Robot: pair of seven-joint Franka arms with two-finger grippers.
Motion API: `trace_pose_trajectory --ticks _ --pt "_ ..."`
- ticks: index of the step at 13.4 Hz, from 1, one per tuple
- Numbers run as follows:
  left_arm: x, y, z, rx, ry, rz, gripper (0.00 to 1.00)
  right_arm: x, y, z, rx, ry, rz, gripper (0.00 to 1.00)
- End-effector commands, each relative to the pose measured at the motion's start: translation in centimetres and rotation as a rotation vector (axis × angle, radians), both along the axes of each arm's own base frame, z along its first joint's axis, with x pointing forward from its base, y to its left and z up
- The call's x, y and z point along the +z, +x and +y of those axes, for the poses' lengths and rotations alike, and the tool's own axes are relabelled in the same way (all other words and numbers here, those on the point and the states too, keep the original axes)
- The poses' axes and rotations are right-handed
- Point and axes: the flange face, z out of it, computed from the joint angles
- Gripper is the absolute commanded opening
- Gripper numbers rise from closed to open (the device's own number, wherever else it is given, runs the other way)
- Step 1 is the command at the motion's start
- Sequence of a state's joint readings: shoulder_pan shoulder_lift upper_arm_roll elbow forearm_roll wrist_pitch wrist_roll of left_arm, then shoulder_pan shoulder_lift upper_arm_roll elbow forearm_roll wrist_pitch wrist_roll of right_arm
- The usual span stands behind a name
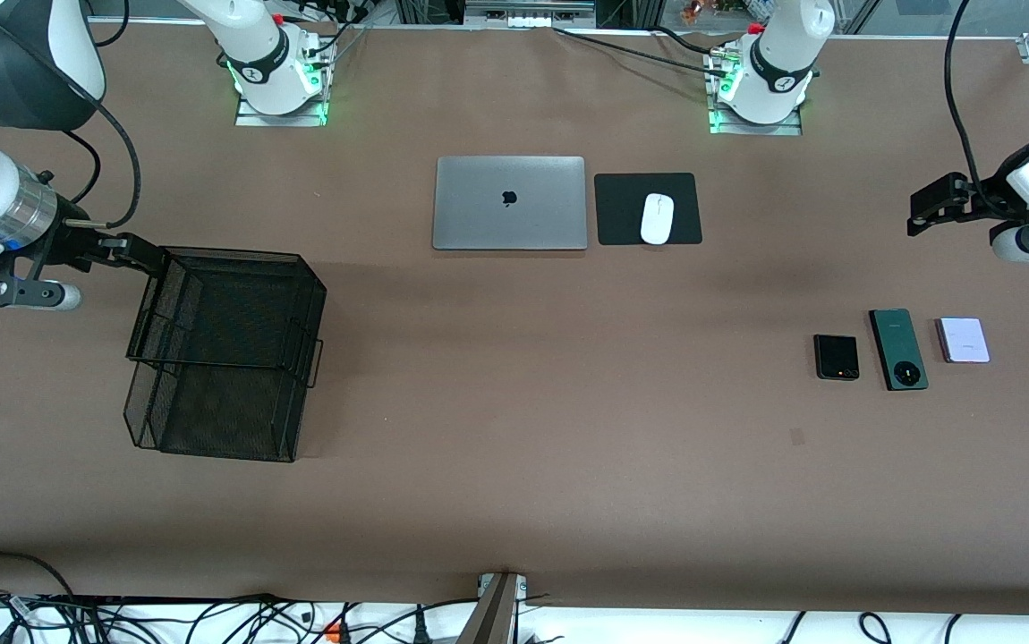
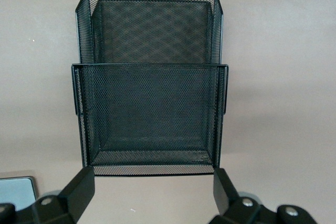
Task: Place phones with both arms
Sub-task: 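Reach the left gripper down to the small black flip phone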
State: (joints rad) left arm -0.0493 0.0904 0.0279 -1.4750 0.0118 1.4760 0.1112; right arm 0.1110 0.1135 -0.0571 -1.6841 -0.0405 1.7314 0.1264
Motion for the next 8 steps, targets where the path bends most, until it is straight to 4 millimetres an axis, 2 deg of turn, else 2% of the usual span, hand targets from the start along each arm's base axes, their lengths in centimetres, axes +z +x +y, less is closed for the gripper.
trace_pose_trajectory --ticks 1,5,8 --pt "0.47 -1.02 0.11 -0.004 -0.018 -0.003 1.0 0.26 0.14 -0.17 -0.01 0.001 0.013 1.0" --pt "0.95 -1.89 0.2 -0.017 -0.015 0.008 1.0 0.44 0.23 -0.43 0.0 0.002 0.011 1.0" --pt "0.89 -1.81 0.42 -0.016 -0.011 0.006 1.0 0.32 0.15 -0.44 -0.013 0.001 0.013 1.0"
